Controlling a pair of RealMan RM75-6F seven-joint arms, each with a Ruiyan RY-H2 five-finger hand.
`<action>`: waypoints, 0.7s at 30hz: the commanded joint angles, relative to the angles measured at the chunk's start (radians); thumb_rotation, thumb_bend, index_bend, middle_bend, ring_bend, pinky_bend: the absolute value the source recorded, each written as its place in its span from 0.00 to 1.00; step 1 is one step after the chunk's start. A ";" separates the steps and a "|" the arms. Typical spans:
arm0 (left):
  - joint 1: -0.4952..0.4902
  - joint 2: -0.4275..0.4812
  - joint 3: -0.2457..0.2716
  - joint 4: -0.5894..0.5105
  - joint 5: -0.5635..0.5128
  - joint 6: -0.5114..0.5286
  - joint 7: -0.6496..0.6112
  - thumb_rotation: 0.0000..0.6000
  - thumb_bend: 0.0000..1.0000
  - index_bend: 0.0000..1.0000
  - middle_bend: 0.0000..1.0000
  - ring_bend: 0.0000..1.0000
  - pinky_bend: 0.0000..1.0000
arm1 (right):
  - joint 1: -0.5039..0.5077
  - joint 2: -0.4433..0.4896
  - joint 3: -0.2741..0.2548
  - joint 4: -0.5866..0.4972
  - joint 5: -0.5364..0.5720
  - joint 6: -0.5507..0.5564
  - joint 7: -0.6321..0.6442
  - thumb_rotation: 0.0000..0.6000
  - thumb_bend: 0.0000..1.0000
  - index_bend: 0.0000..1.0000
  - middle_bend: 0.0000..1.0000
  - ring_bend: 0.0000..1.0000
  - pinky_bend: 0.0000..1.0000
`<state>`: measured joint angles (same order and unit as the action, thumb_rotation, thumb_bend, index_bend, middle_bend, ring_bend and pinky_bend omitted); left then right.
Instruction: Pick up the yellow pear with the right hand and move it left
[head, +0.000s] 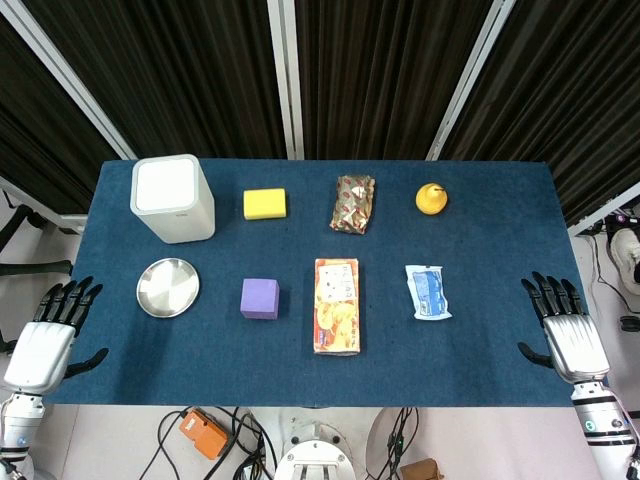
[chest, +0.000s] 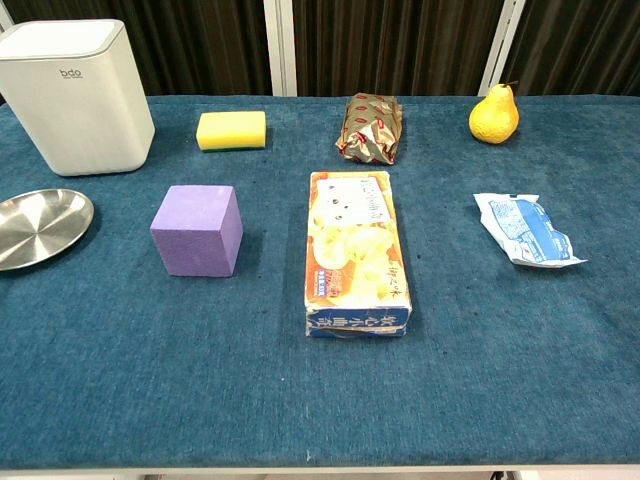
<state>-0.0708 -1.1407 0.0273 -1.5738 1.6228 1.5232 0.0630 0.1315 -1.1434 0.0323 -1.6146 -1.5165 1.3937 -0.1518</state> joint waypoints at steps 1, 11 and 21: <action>0.000 0.000 0.000 0.000 -0.001 -0.002 0.000 1.00 0.12 0.00 0.00 0.00 0.04 | 0.003 -0.003 0.004 0.001 0.010 -0.008 -0.001 1.00 0.32 0.00 0.00 0.00 0.00; -0.017 0.002 -0.007 -0.001 -0.015 -0.030 -0.009 1.00 0.12 0.00 0.00 0.00 0.04 | 0.182 -0.043 0.149 0.096 0.134 -0.206 0.078 1.00 0.32 0.00 0.00 0.00 0.00; -0.033 0.003 -0.026 -0.008 -0.065 -0.068 0.005 1.00 0.12 0.00 0.00 0.00 0.04 | 0.557 -0.218 0.317 0.400 0.389 -0.605 -0.020 1.00 0.32 0.00 0.00 0.00 0.00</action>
<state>-0.1027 -1.1381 0.0019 -1.5808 1.5596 1.4567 0.0672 0.5825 -1.2765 0.2847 -1.3380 -1.2331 0.8992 -0.1220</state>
